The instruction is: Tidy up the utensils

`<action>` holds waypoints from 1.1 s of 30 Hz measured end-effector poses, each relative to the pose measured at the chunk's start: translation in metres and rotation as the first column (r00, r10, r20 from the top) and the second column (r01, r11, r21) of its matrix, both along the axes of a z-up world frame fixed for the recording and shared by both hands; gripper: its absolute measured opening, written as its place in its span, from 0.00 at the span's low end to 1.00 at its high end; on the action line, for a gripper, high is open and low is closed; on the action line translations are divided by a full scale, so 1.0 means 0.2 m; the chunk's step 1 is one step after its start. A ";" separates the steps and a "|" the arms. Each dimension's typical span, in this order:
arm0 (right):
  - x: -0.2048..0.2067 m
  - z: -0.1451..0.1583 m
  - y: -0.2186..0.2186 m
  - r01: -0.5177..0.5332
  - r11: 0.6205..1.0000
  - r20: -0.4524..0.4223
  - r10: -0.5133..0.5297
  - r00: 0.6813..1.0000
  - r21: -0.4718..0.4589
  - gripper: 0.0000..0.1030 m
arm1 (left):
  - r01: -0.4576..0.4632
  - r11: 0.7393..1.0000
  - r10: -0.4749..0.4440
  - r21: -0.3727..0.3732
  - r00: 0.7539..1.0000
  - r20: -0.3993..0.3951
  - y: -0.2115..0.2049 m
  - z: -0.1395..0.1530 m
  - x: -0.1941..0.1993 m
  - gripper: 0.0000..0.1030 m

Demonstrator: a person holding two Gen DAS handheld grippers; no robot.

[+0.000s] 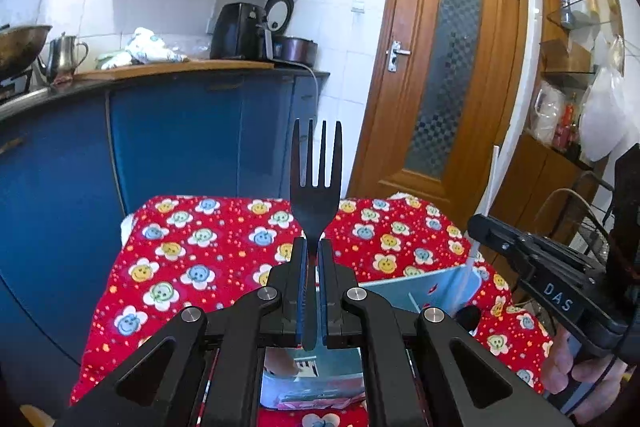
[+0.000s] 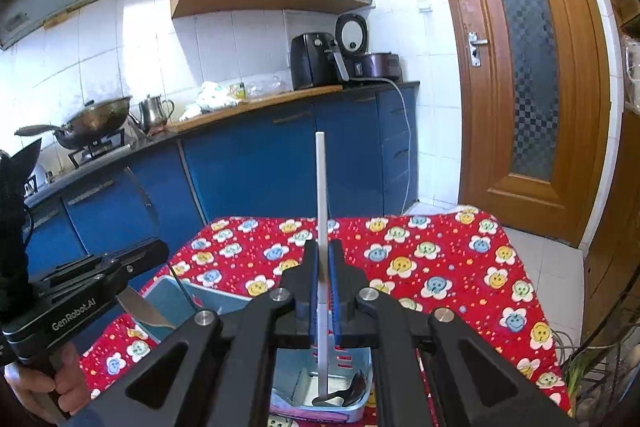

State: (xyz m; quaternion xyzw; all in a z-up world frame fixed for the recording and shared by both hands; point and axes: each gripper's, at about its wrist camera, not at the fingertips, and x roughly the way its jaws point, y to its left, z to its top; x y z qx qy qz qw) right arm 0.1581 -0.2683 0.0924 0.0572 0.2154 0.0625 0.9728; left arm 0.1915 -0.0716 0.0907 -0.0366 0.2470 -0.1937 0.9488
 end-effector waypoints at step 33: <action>-0.12 0.01 0.04 -0.010 1.000 -0.018 0.010 1.000 0.016 0.20 | 0.016 1.000 -0.016 -0.003 1.000 0.000 0.02 0.06 -0.15 0.25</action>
